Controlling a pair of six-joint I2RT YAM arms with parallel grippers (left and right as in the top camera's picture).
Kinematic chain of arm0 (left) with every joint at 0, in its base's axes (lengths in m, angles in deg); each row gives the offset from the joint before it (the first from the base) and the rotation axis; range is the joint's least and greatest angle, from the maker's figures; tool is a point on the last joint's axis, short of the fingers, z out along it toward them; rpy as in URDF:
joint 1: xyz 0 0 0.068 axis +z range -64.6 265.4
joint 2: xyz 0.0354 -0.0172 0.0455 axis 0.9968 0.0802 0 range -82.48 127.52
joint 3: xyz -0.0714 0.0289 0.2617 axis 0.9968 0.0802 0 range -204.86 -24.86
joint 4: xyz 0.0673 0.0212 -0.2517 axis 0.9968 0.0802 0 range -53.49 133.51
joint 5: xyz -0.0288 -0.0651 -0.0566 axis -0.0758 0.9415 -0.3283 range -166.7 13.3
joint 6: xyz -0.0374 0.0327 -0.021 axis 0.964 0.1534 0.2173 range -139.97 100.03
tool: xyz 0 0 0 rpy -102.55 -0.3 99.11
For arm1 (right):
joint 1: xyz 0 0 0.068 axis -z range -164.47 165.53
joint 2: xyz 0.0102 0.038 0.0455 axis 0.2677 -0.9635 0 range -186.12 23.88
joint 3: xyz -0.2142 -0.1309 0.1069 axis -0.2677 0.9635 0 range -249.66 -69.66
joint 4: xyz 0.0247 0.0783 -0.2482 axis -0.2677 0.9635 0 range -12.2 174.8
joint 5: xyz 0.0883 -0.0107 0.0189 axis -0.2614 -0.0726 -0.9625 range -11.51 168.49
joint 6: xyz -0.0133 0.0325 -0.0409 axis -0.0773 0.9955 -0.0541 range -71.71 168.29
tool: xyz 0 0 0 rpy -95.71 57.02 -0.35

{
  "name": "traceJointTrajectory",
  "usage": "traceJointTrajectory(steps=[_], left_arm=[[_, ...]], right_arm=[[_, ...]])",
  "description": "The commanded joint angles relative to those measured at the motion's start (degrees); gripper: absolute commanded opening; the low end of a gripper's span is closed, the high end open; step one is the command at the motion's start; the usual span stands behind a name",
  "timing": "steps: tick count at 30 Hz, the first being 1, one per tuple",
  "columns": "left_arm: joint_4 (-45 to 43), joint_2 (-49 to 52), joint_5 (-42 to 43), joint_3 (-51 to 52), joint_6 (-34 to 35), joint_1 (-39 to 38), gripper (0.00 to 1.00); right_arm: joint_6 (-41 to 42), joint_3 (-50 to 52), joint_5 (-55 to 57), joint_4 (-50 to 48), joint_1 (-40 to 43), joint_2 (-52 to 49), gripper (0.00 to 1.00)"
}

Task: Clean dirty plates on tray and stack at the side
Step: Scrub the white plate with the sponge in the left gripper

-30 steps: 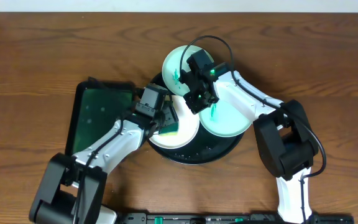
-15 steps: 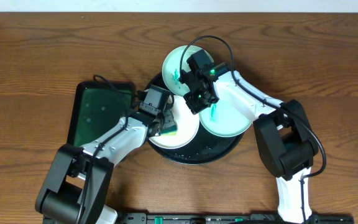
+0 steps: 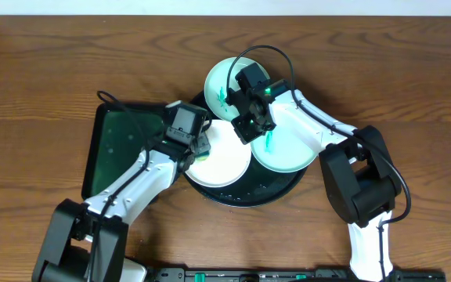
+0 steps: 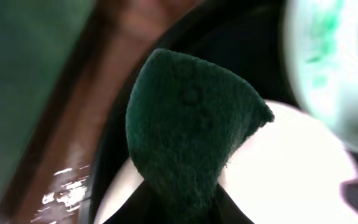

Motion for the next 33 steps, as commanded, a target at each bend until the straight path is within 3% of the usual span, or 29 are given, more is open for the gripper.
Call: traceJointTrajectory(steps=[1,6,9,12,16,23,30,33], left_arm=[[-1.6,0.3,9.3,0.3,-0.2,-0.3,0.22],[-2.0,3.1,10.0,0.3,1.4,-1.6,0.24],[-1.9,5.5,10.0,0.3,1.4,-1.7,0.63],[-1.8,6.3,10.0,0.3,-2.4,-1.5,0.73],[-1.5,4.3,10.0,0.2,-6.0,-1.5,0.74],[-1.5,-0.2,9.2,0.2,-6.2,-1.5,0.73],[-1.1,0.3,8.1,0.3,-6.2,-1.9,0.61],[-0.9,1.5,8.0,0.3,-6.2,-2.7,0.61]], right_arm=[[0.0,1.1,1.2,0.1,0.1,-0.2,0.01],[0.0,1.1,1.2,0.0,0.1,-0.2,0.01],[0.0,1.1,1.2,0.0,0.1,-0.2,0.01],[0.0,1.1,1.2,0.0,0.1,-0.2,0.01],[0.0,1.1,1.2,0.0,0.1,-0.2,0.01],[0.0,1.1,1.2,-0.1,0.1,-0.2,0.01],[0.0,1.1,1.2,-0.1,0.1,-0.2,0.01],[0.0,1.1,1.2,-0.1,0.1,-0.2,0.01]])
